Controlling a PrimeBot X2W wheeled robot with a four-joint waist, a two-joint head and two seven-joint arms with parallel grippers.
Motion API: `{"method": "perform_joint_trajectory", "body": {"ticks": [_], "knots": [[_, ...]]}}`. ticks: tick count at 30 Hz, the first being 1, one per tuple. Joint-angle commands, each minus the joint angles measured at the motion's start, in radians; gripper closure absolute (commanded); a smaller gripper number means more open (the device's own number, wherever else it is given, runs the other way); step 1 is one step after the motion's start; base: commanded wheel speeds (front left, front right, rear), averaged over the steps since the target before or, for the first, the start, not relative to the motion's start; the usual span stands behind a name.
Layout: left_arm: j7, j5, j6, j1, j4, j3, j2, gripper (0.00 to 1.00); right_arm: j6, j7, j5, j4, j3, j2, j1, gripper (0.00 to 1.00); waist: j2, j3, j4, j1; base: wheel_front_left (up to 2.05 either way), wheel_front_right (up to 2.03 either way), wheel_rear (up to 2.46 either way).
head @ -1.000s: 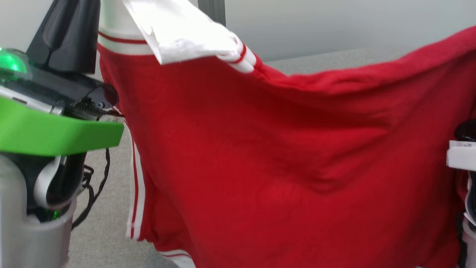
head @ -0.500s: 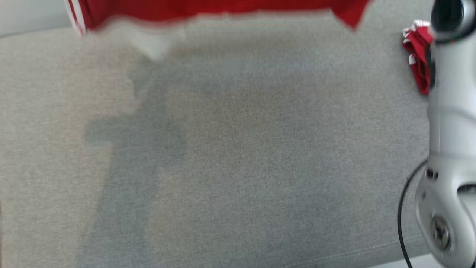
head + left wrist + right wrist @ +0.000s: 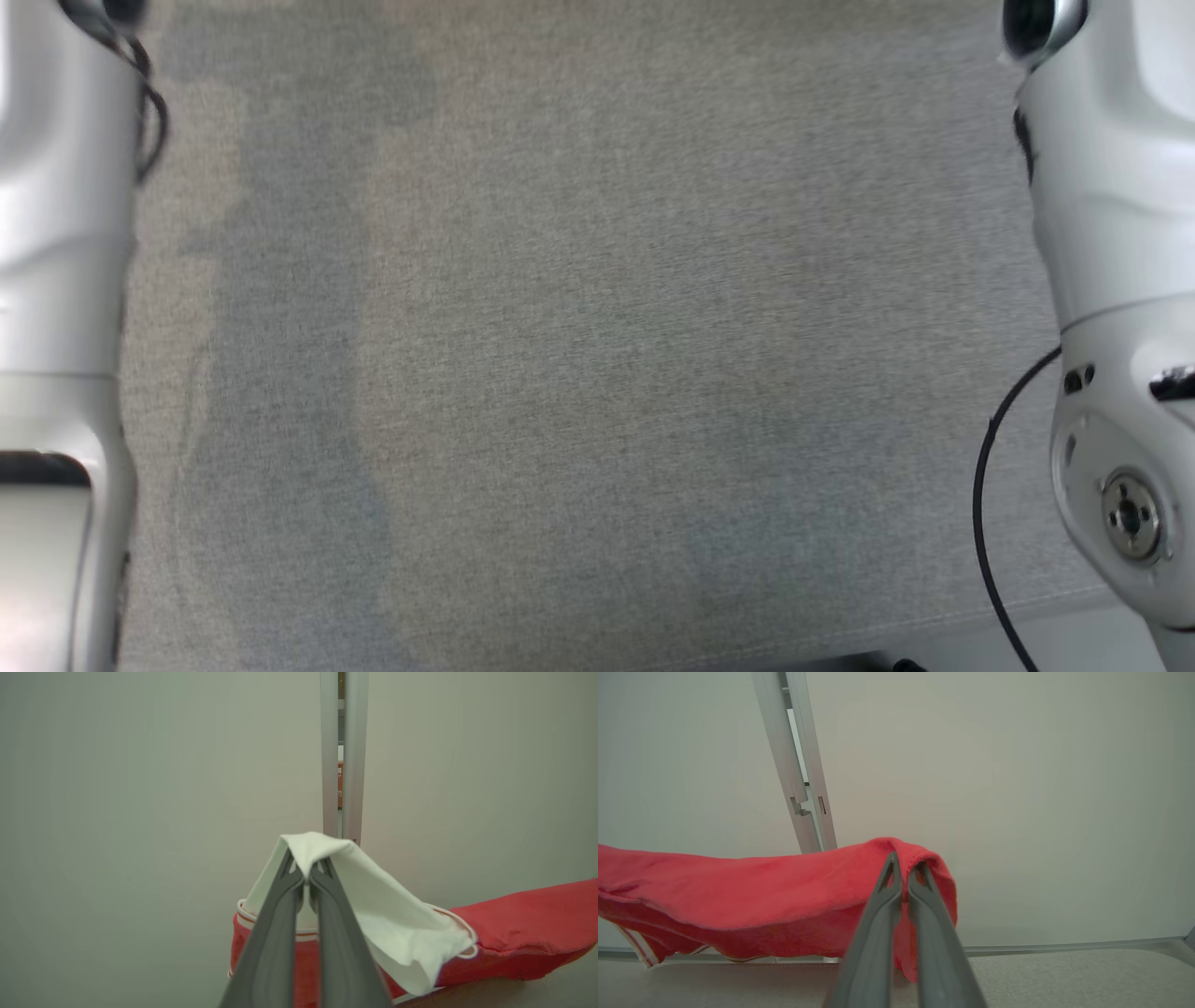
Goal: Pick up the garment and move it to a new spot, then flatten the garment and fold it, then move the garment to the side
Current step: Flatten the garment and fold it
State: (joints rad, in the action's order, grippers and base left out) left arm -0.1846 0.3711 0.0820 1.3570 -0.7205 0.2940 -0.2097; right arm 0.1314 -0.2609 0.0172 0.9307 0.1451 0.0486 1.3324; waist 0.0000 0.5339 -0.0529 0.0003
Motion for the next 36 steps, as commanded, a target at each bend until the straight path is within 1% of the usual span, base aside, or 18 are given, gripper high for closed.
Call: {"method": "perform_joint_trajectory", "body": {"ticks": [1,5,9,13,18,20,24,29,32,36], "knots": [[-0.02,0.016,0.007,-0.024,-0.007,-0.004,0.003,1.0,-0.002,-0.004,-0.007,-0.007,-0.006,0.004,-0.029,1.0,0.0,0.084,0.051,-0.0003,0.0,0.0,0.0],[-0.053,0.053,0.027,-0.104,-0.017,-0.011,-0.003,1.0,-0.002,-0.005,-0.072,-0.052,-0.056,0.004,-0.114,1.0,0.0,0.078,0.044,-0.0003,0.0,0.0,0.0],[-0.07,0.102,0.04,-0.187,0.032,-0.038,-0.021,1.0,-0.002,-0.005,-0.136,-0.126,-0.089,0.004,-0.21,1.0,0.0,0.053,0.029,-0.0003,0.0,0.0,0.0],[-0.076,0.158,0.044,-0.31,0.135,-0.065,-0.046,1.0,-0.002,-0.005,-0.18,-0.211,-0.099,0.003,-0.314,1.0,0.0,0.013,0.019,-0.0003,0.0,0.0,0.0],[-0.08,0.212,0.046,-0.509,0.292,-0.098,-0.059,1.0,-0.002,-0.005,-0.212,-0.313,-0.116,0.005,-0.451,1.0,0.0,-0.049,0.017,-0.0003,0.0,0.0,0.0],[-0.081,0.228,0.042,-0.606,0.357,-0.112,-0.053,1.0,-0.002,-0.005,-0.228,-0.358,-0.118,0.007,-0.513,1.0,0.0,-0.082,0.019,-0.0003,0.0,0.0,0.0],[-0.081,0.226,0.023,-0.81,0.495,-0.124,-0.045,1.0,-0.002,-0.005,-0.244,-0.454,-0.124,0.011,-0.643,1.0,0.0,-0.152,0.024,-0.0003,0.0,0.0,0.0],[-0.082,0.234,-0.004,-1.07,0.65,-0.13,0.002,1.0,-0.002,-0.005,-0.261,-0.561,-0.126,0.011,-0.825,1.0,0.0,-0.244,0.035,-0.0003,0.0,0.0,0.0],[-0.082,0.239,-0.018,-1.194,0.726,-0.123,0.031,1.0,-0.002,-0.005,-0.273,-0.615,-0.116,0.011,-0.923,1.0,0.0,-0.293,0.045,-0.0003,0.0,0.0,0.0],[-0.081,0.229,-0.04,-1.353,0.812,-0.117,0.045,1.0,-0.002,-0.005,-0.289,-0.681,-0.106,0.008,-1.057,1.0,0.0,-0.362,0.052,-0.0003,0.0,0.0,0.0]]}}
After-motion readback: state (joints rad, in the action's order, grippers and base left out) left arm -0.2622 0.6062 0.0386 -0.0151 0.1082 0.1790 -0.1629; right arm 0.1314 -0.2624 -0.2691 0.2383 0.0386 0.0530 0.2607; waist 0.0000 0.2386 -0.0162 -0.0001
